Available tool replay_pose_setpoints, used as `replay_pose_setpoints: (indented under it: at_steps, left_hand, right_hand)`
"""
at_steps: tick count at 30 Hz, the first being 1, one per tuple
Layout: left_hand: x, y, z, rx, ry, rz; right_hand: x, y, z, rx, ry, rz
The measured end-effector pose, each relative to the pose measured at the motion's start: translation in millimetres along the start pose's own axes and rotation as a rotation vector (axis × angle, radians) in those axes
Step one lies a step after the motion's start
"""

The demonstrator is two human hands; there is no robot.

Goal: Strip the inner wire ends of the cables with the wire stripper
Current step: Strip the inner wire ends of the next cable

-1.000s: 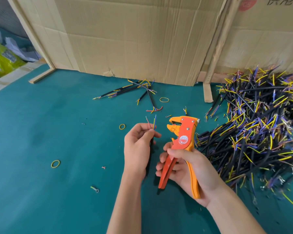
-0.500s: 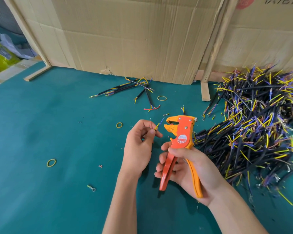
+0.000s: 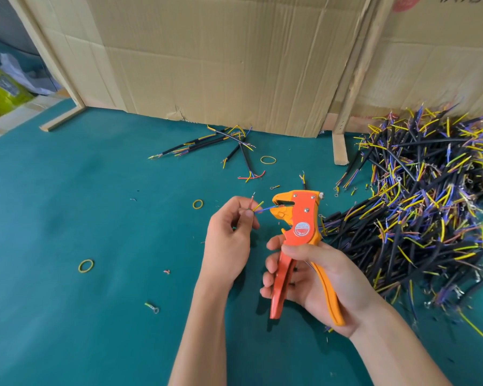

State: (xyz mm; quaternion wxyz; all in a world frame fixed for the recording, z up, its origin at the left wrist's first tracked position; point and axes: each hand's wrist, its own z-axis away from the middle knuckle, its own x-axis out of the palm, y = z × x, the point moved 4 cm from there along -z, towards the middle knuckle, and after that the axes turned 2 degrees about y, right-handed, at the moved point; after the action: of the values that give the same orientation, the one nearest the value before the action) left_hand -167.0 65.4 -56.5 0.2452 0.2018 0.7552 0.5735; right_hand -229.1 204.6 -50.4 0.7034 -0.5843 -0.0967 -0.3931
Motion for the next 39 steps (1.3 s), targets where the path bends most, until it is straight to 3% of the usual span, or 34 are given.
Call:
replay_pose_setpoints:
  at_steps: [15,26,33,39]
  left_hand:
    - [-0.8,-3.9,-1.9,0.011,0.078,-0.106]
    - [-0.7,-2.0,-1.6,0.034,0.063,-0.060]
    - [-0.6,-0.8,-1.5,0.016,0.039,0.019]
    - [-0.2,-7.2,-0.2,-0.105,0.046,0.003]
  right_hand:
    - [0.3,2.7,0.4,0.037,-0.056,0.172]
    - [1.0,3.7,-0.6,0.038,0.022,0.103]
    - [2.3,5.4,-3.8,-0.069,0.107,0.108]
    - [4.3,2.5,-0.4,-0.105,0.030,-0.026]
